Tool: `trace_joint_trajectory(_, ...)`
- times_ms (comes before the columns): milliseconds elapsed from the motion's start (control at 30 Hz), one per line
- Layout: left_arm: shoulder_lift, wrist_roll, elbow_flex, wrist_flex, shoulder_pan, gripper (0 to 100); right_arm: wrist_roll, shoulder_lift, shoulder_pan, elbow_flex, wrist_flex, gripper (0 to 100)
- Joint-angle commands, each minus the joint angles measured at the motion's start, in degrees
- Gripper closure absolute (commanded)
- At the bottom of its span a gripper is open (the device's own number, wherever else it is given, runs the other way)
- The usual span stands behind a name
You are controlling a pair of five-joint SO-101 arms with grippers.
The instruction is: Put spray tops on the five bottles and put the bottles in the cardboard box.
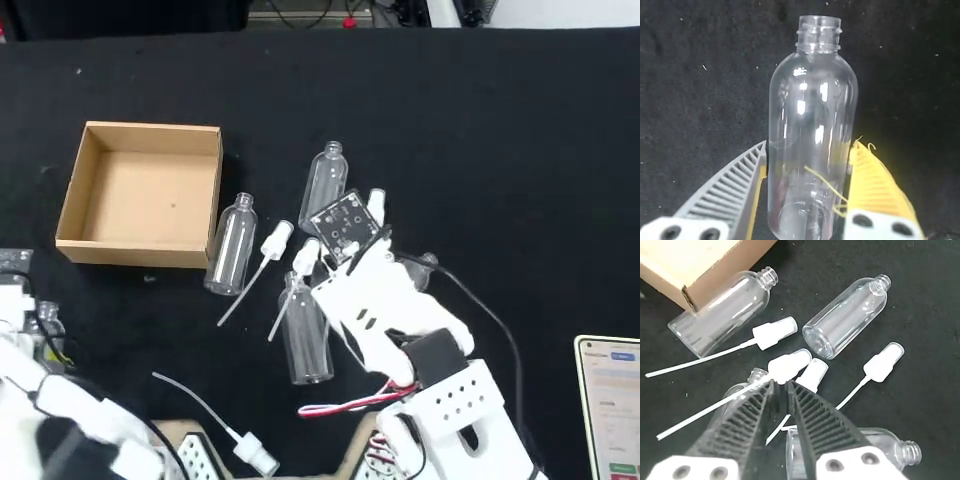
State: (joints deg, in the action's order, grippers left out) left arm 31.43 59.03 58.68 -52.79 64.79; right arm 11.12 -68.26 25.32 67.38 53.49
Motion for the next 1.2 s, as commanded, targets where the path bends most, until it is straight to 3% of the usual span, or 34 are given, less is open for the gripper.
trace_joint_trajectory(0, -7.2, 0.2, -12.7, -7.8, 1.1, 76, -0.5, -0.7, 0.8, 0.0, -1.5, 94.6)
trace_joint_trajectory(200, -15.8, 0.4, -29.9, -21.0, -0.3, 67, -0.5, -0.7, 0.8, 3.5, -1.9, 86.4)
trace_joint_trajectory(333, -21.6, 0.4, -36.5, -25.4, -2.2, 67, -0.5, -0.7, 0.8, 4.6, -1.9, 86.1)
trace_joint_trajectory(533, -27.5, 2.2, -44.3, -26.0, -2.4, 72, -0.5, -1.0, 0.8, 5.3, -1.9, 86.1)
trace_joint_trajectory(767, -29.5, 13.0, -48.0, -26.5, -3.0, 69, -0.5, -1.1, 0.8, 5.3, -1.9, 86.1)
trace_joint_trajectory(1000, -29.8, 12.9, -50.2, -36.3, -7.1, 69, -0.5, -1.0, 0.8, 5.3, -1.9, 86.1)
trace_joint_trajectory(1167, -30.2, 13.2, -50.9, -35.3, -7.3, 69, -0.5, -0.8, 0.8, 5.3, -1.8, 86.1)
